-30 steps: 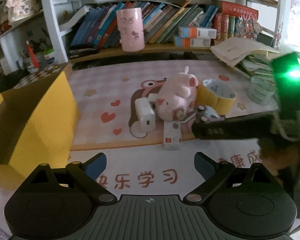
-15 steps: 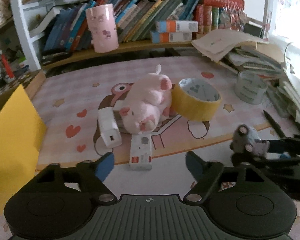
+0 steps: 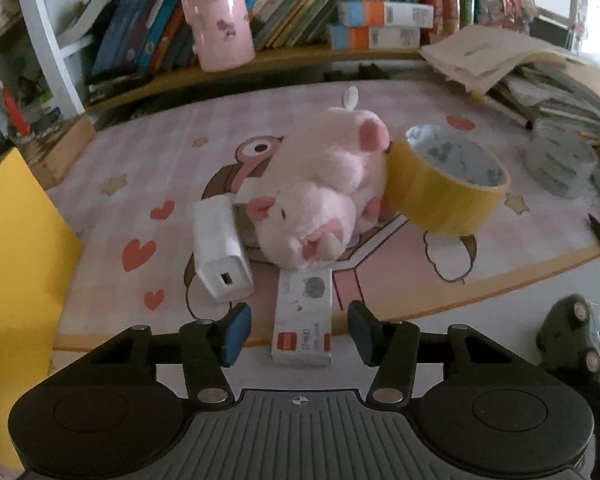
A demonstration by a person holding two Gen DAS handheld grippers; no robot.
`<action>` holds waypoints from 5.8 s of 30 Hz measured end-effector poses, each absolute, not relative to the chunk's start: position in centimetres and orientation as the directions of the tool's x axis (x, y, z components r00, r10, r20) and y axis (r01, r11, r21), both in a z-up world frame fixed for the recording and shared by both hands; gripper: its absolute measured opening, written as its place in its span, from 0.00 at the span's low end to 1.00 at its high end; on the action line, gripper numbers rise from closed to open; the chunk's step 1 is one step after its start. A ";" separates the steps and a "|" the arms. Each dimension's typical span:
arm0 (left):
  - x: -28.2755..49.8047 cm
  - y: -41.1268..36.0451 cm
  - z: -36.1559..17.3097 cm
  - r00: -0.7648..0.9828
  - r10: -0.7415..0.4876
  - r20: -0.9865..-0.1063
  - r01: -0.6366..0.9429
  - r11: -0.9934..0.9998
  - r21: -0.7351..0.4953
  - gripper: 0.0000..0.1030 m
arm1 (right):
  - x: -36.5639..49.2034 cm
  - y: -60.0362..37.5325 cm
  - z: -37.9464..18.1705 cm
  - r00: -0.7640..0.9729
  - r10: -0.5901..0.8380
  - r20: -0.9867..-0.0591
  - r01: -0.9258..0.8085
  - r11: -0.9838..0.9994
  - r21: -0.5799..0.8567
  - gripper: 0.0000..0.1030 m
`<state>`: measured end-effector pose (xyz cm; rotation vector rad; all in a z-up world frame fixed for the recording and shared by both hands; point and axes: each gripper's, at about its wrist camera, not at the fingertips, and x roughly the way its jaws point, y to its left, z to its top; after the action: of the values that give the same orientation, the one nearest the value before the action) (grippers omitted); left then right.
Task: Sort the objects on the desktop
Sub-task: 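Grasp the toy car with the right gripper while the left grasps the small white box, then lift the toy car and small white box and carry them toward the yellow box, then lower the toy car and small white box into the yellow box with both grippers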
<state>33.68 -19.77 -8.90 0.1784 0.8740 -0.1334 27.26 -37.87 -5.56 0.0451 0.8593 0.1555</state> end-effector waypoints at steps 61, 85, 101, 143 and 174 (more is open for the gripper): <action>17.4 -4.5 0.0 0.715 -0.333 -0.615 0.311 0.939 -0.148 0.27 | 17.3 -24.6 1.2 0.745 0.183 -0.642 -0.148 0.983 0.109 0.45; 10.4 8.4 -1.4 0.693 -0.283 -0.663 0.244 0.957 -0.154 0.27 | 10.1 -10.8 -0.7 0.685 0.242 -0.687 -0.221 0.968 0.120 0.45; 8.3 13.6 -1.7 0.725 -0.198 -0.659 0.116 0.979 -0.166 0.27 | 10.0 -4.7 -0.7 0.631 0.339 -0.698 -0.382 0.919 0.101 0.45; 17.3 15.0 3.8 0.848 -0.085 -0.524 0.021 0.992 -0.127 0.27 | 21.0 -2.7 5.7 0.656 0.510 -0.556 -0.521 0.839 0.154 0.46; 33.5 13.1 -3.0 0.685 -0.003 -0.728 0.051 0.998 0.043 0.27 | 37.2 2.0 -0.6 0.557 0.337 -0.759 -0.701 0.680 -0.213 0.33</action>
<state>33.47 13.12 -3.03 0.0618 0.8154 -0.0302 37.22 1.98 -0.64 -0.5396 0.7519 0.6488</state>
